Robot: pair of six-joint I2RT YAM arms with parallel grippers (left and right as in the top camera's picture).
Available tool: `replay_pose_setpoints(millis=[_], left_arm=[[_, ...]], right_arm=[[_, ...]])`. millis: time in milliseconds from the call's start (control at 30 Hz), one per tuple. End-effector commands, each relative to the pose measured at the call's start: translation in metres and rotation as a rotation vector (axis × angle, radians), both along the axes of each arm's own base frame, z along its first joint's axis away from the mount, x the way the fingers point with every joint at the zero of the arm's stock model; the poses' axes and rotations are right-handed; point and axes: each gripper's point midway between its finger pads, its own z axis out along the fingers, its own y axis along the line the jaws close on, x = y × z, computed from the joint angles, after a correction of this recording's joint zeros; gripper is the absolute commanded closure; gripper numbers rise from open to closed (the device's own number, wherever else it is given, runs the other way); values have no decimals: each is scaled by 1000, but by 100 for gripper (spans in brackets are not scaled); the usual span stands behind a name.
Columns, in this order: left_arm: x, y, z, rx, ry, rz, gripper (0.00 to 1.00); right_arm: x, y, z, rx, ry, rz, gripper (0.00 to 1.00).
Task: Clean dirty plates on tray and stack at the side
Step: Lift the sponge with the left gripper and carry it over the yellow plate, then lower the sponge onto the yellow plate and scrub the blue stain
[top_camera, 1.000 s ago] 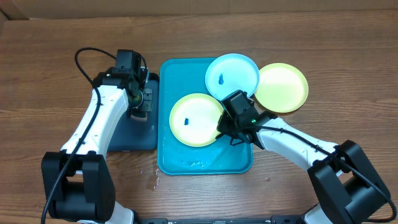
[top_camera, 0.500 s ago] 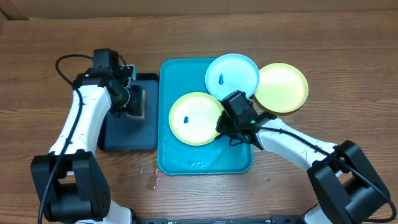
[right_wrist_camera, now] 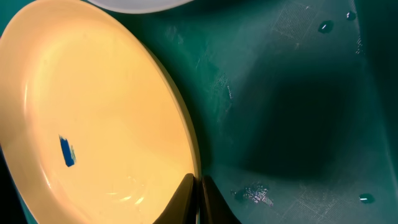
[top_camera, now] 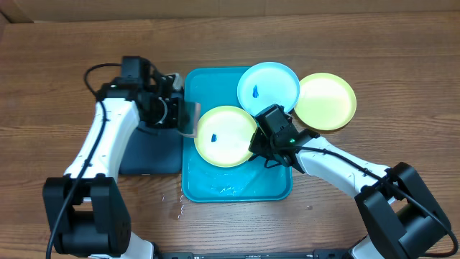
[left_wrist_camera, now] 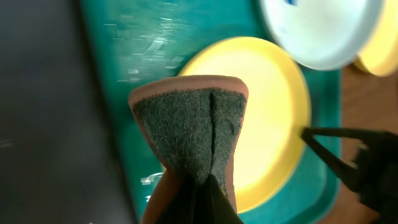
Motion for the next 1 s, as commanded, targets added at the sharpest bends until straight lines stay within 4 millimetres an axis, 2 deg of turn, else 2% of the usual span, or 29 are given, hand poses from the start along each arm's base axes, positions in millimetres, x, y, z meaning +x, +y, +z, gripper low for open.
replay_pose_setpoints(millis=[0, 267, 367, 433, 600, 800, 967], left_arm=[[-4, -38, 14, -86, -8, -80, 96], [-10, -57, -9, 85, 5, -107, 96], [-8, -58, -11, 123, -13, -114, 96], [-5, -60, -10, 119, -25, -112, 96], [-1, -61, -8, 115, -44, -109, 96], [0, -59, -17, 133, -30, -106, 96], [0, -59, -24, 140, -11, -106, 96]], right_arm=[[-5, 4, -4, -4, 1, 17, 96], [-6, 7, -3, 0, -3, 25, 96], [-6, 7, -3, -2, -2, 25, 80], [-6, 7, -3, -1, -6, 25, 78], [-2, 7, -2, -2, -20, 20, 79], [0, 5, -1, -11, -30, 13, 80], [-1, 5, -3, -16, -24, 13, 87]])
